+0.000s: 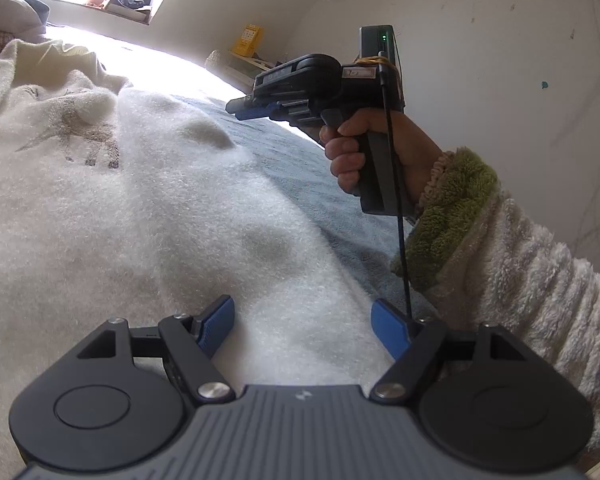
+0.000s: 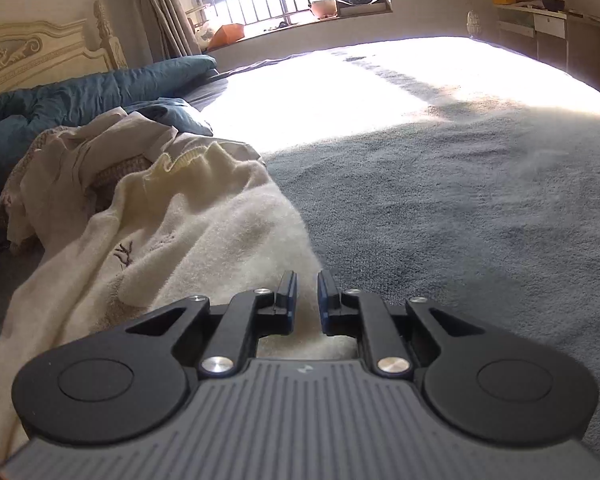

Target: Fold clothes

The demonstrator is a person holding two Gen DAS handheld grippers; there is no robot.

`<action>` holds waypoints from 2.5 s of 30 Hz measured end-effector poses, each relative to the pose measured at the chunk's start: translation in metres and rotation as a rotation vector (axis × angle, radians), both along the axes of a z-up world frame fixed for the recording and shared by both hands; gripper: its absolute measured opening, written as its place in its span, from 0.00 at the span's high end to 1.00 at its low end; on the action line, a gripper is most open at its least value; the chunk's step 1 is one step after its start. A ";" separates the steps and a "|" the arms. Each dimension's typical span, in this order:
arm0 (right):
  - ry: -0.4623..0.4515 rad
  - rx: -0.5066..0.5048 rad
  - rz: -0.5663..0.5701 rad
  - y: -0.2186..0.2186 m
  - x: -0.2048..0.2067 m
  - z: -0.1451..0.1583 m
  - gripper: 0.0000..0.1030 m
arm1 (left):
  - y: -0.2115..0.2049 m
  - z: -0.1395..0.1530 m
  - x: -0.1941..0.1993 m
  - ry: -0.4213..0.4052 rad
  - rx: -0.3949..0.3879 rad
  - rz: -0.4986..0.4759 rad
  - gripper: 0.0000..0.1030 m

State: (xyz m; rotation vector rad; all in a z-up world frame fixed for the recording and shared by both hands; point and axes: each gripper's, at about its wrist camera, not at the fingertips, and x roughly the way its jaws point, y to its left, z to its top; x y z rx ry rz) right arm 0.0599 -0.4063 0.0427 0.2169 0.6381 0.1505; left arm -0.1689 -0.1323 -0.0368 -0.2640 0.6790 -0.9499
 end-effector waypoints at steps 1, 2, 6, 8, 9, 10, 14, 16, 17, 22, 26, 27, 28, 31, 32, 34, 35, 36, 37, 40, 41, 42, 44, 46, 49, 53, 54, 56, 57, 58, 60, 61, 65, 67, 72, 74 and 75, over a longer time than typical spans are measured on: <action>-0.004 0.000 0.008 0.003 0.007 0.004 0.90 | 0.000 0.000 0.001 0.009 -0.010 0.003 0.26; -0.008 -0.003 0.019 0.007 0.015 0.007 0.90 | 0.000 0.000 0.001 0.014 -0.018 0.005 0.26; 0.093 -0.162 0.082 0.033 0.067 -0.029 0.91 | 0.001 -0.003 -0.001 0.018 -0.046 0.006 0.26; 0.105 -0.152 0.070 0.034 0.072 -0.031 0.92 | 0.003 -0.005 -0.003 0.016 -0.070 0.001 0.26; 0.096 -0.132 0.070 0.035 0.070 -0.022 0.90 | 0.005 -0.007 -0.005 0.015 -0.084 -0.001 0.25; 0.083 -0.114 0.074 0.037 0.069 -0.014 0.89 | 0.006 -0.008 -0.005 0.016 -0.097 -0.003 0.26; 0.039 -0.108 0.137 0.059 0.086 -0.002 0.89 | 0.012 -0.009 -0.005 0.043 -0.144 -0.002 0.26; 0.091 -0.127 0.149 0.073 0.109 -0.014 0.89 | 0.018 -0.008 -0.003 0.082 -0.175 0.002 0.25; 0.129 -0.168 0.146 0.080 0.118 -0.025 0.89 | 0.022 -0.007 -0.003 0.105 -0.190 0.008 0.26; 0.086 -0.108 0.136 0.078 0.103 -0.009 0.88 | 0.062 0.010 0.002 0.187 -0.235 0.113 0.25; -0.009 -0.118 0.177 0.073 0.077 0.030 0.86 | 0.108 0.053 0.040 0.151 -0.216 0.203 0.24; -0.029 -0.125 0.191 0.073 0.075 0.036 0.85 | 0.118 0.064 0.051 0.131 -0.203 0.227 0.22; -0.048 -0.131 0.204 0.073 0.074 0.042 0.81 | 0.126 0.075 0.068 0.096 -0.172 0.256 0.20; -0.088 -0.157 0.245 0.076 0.077 0.054 0.75 | 0.138 0.102 0.124 -0.033 -0.007 0.341 0.15; -0.093 -0.174 0.266 0.078 0.081 0.054 0.74 | 0.139 0.109 0.143 -0.073 0.052 0.363 0.14; -0.101 -0.211 0.307 0.083 0.090 0.053 0.72 | 0.136 0.115 0.181 -0.111 0.143 0.367 0.14; -0.102 -0.236 0.332 0.086 0.096 0.051 0.71 | 0.134 0.118 0.200 -0.129 0.189 0.369 0.14; -0.104 -0.259 0.356 0.089 0.102 0.049 0.70 | 0.132 0.121 0.219 -0.149 0.234 0.366 0.15; -0.104 -0.278 0.374 0.091 0.109 0.046 0.68 | 0.128 0.120 0.234 -0.173 0.274 0.351 0.15; -0.106 -0.329 0.416 0.096 0.132 0.038 0.57 | 0.107 0.118 0.273 -0.239 0.394 0.323 0.15; -0.107 -0.342 0.424 0.097 0.141 0.036 0.55 | 0.099 0.116 0.285 -0.262 0.421 0.293 0.15; -0.109 -0.355 0.432 0.098 0.149 0.033 0.55 | 0.092 0.114 0.297 -0.284 0.447 0.267 0.15; -0.114 -0.366 0.441 0.098 0.166 0.027 0.52 | 0.080 0.108 0.320 -0.327 0.499 0.238 0.15; -0.121 -0.364 0.446 0.098 0.182 0.022 0.50 | 0.069 0.102 0.344 -0.362 0.543 0.211 0.15; -0.122 -0.321 0.453 0.094 0.200 0.015 0.49 | 0.071 0.096 0.385 -0.299 0.484 0.175 0.15; -0.103 -0.263 0.484 0.090 0.219 0.003 0.47 | 0.072 0.082 0.418 -0.239 0.440 0.122 0.15; -0.094 -0.254 0.493 0.091 0.223 -0.001 0.47 | 0.072 0.078 0.425 -0.220 0.433 0.103 0.15; -0.076 -0.232 0.511 0.090 0.230 -0.008 0.45 | 0.071 0.069 0.434 -0.187 0.420 0.064 0.16; -0.070 -0.223 0.516 0.090 0.232 -0.011 0.45 | 0.072 0.064 0.437 -0.173 0.410 0.044 0.16; -0.067 -0.218 0.518 0.090 0.235 -0.013 0.45 | 0.072 0.059 0.440 -0.161 0.400 0.028 0.16; -0.062 -0.206 0.518 0.088 0.239 -0.017 0.45 | 0.072 0.052 0.444 -0.146 0.385 0.020 0.16; -0.060 -0.198 0.516 0.088 0.241 -0.019 0.45 | 0.073 0.049 0.447 -0.134 0.379 0.018 0.17; -0.066 -0.156 0.514 0.086 0.245 -0.022 0.47 | 0.071 0.036 0.454 -0.093 0.393 0.007 0.32; -0.064 -0.166 0.530 0.091 0.245 -0.023 0.54 | 0.071 0.031 0.455 -0.083 0.394 0.002 0.38; -0.072 -0.230 0.561 0.105 0.240 -0.024 0.85 | 0.073 0.033 0.448 -0.131 0.384 0.005 0.75; -0.086 -0.248 0.557 0.107 0.237 -0.023 0.92 | 0.073 0.037 0.441 -0.166 0.393 0.010 0.81; -0.096 -0.254 0.554 0.108 0.234 -0.021 0.92 | 0.074 0.040 0.436 -0.187 0.396 0.014 0.83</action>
